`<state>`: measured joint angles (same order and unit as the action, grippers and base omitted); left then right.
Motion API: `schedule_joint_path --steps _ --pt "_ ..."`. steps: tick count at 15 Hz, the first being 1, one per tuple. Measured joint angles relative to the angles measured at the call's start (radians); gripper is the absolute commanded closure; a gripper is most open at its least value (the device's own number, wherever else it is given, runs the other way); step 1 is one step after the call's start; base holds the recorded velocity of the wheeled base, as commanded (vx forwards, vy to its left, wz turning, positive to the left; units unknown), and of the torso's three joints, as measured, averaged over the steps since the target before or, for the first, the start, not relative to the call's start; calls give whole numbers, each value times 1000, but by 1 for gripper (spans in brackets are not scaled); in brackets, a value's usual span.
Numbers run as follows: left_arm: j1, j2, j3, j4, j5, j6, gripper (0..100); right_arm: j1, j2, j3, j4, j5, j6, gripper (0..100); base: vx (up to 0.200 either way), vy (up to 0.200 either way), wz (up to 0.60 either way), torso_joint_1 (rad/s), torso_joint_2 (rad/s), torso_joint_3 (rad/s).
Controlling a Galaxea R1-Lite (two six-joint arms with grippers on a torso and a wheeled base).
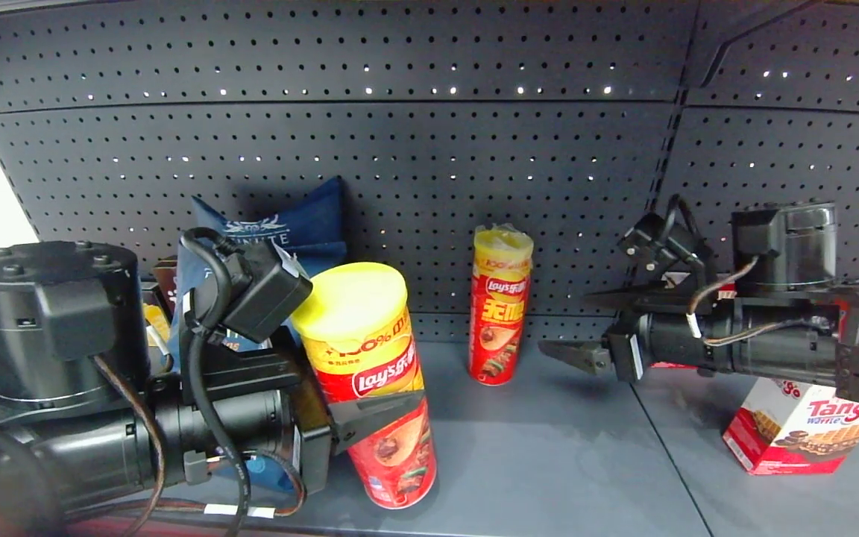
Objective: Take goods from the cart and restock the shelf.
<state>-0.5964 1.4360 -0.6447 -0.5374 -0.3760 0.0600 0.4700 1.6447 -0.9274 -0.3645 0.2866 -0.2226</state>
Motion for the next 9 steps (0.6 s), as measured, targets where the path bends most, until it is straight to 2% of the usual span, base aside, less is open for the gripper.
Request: schedule_joint_path --steps 3,6,9 --pt "6 -3 -2 0 0 0 100 -6 77 -50 -15 34 -1 0 0 0 0 0 0 0" --pt "11 -8 4 0 -1 0 100 -38 131 -61 -83 111 -1 0 0 0 0 0 0 0" --pt "20 -9 5 0 -2 0 100 -66 170 -65 -93 144 -1 0 0 0 0 0 0 0"
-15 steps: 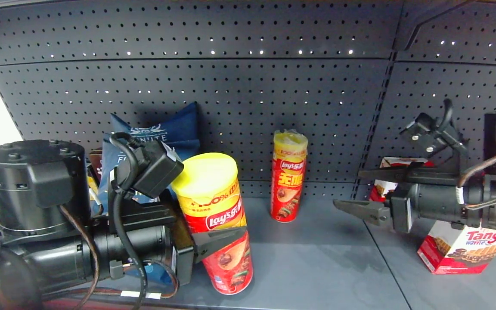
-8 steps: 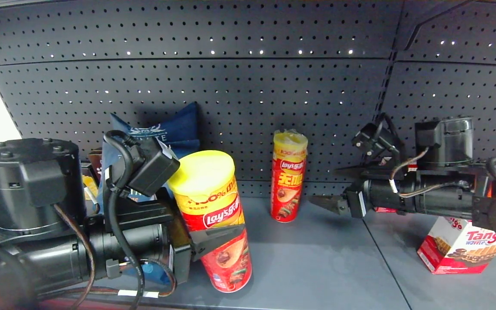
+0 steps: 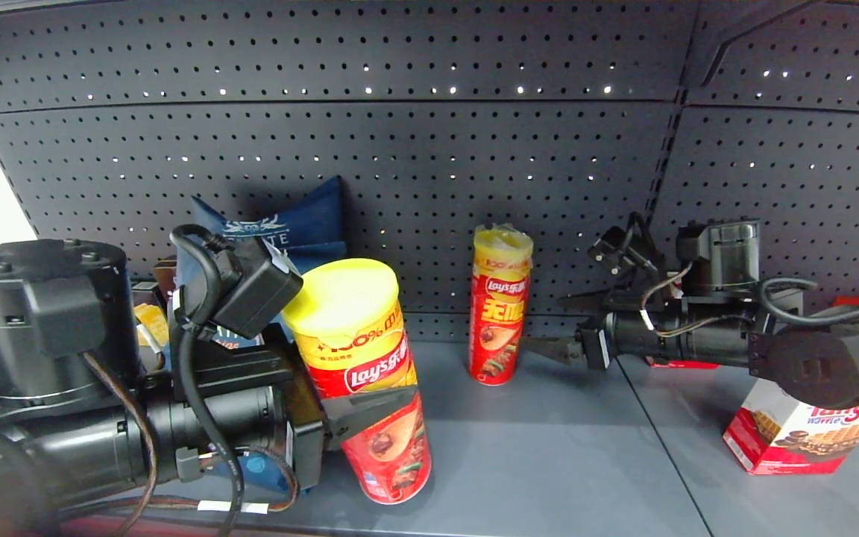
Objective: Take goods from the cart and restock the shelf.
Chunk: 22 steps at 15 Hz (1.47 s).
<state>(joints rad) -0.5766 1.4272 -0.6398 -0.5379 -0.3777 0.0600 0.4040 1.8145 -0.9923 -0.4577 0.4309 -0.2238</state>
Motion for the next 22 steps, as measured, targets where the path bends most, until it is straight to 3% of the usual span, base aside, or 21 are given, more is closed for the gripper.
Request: schedule_joint_path --steps 5,22 --pt "7 0 -1 0 -8 -2 100 -26 65 -26 -56 74 1 0 0 0 0 0 0 0" --pt "23 -16 37 -2 -8 -2 100 17 247 -168 -106 98 2 0 0 0 0 0 0 0"
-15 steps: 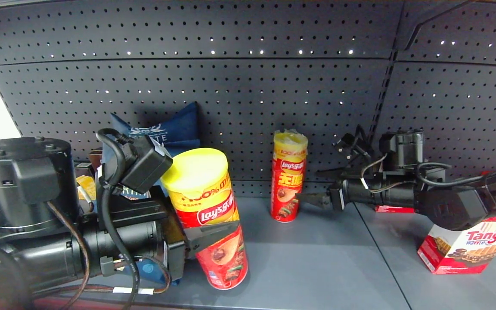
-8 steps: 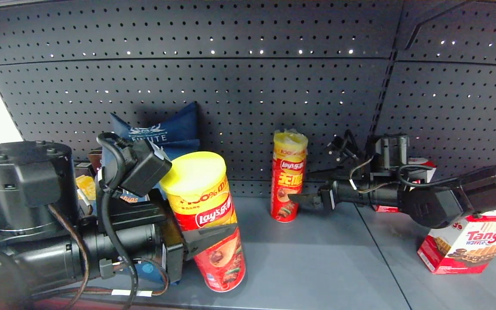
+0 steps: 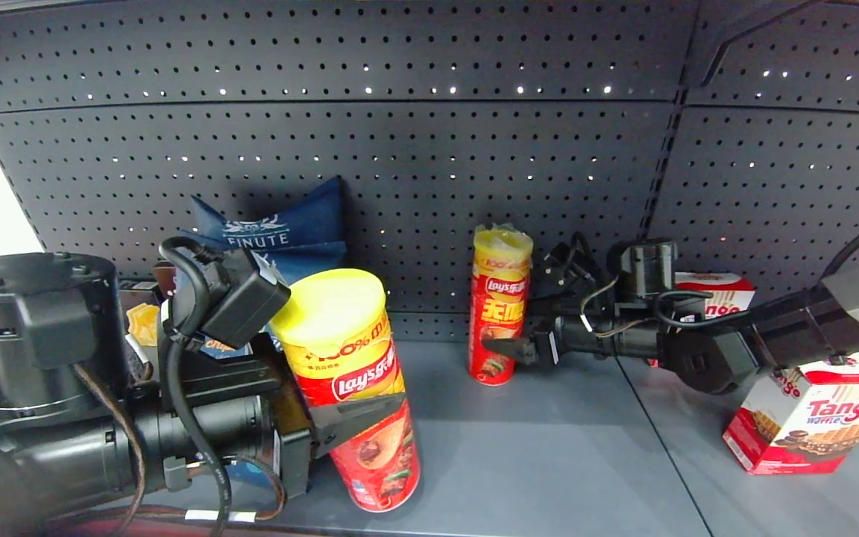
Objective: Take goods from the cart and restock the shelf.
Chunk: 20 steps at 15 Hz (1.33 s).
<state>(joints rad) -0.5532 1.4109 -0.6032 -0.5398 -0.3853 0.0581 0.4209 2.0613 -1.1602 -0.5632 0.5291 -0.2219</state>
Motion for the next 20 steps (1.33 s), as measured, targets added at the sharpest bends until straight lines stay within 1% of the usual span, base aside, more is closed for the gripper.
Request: schedule_joint_path --steps 10,17,18,20 --pt "13 -11 9 0 0 0 100 3 51 -3 -21 1 1 0 0 0 0 0 0 0" --pt "13 -16 36 1 0 0 100 5 86 -51 -26 6 8 0 0 0 0 0 0 0" --pt "14 -21 38 0 0 0 100 5 91 -55 -34 7 9 100 0 0 0 0 0 0" --pt "14 -27 40 0 0 0 100 6 96 -57 -40 7 11 100 0 0 0 0 0 0"
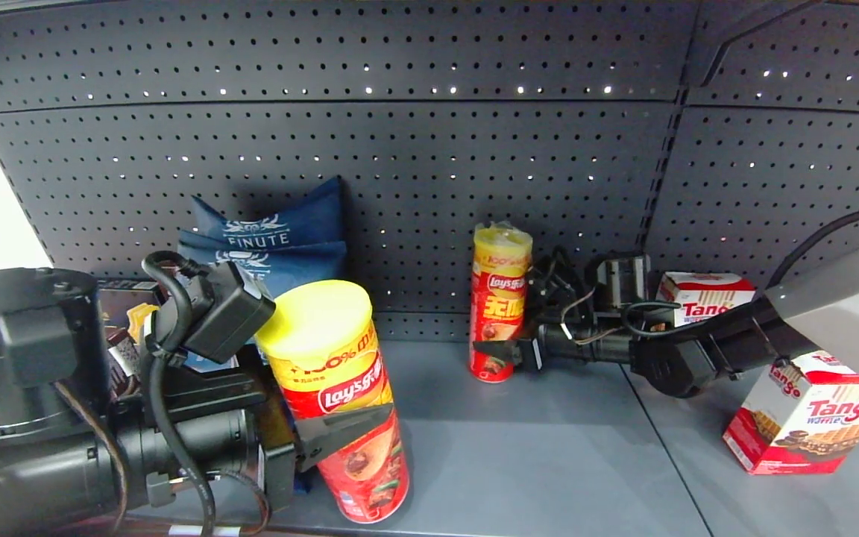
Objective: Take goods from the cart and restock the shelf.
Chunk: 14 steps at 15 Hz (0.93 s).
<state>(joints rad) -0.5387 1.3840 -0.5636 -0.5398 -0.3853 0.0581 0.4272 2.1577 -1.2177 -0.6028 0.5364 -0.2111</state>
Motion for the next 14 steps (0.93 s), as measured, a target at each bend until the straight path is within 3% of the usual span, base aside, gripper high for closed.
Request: schedule_joint_path --steps 9,14 --pt "0 -13 2 0 2 0 100 14 -52 38 6 -10 0 100 0 0 0 0 0 0" --pt "2 -14 -2 0 7 0 100 33 -157 165 -6 -49 1 100 0 0 0 0 0 0"
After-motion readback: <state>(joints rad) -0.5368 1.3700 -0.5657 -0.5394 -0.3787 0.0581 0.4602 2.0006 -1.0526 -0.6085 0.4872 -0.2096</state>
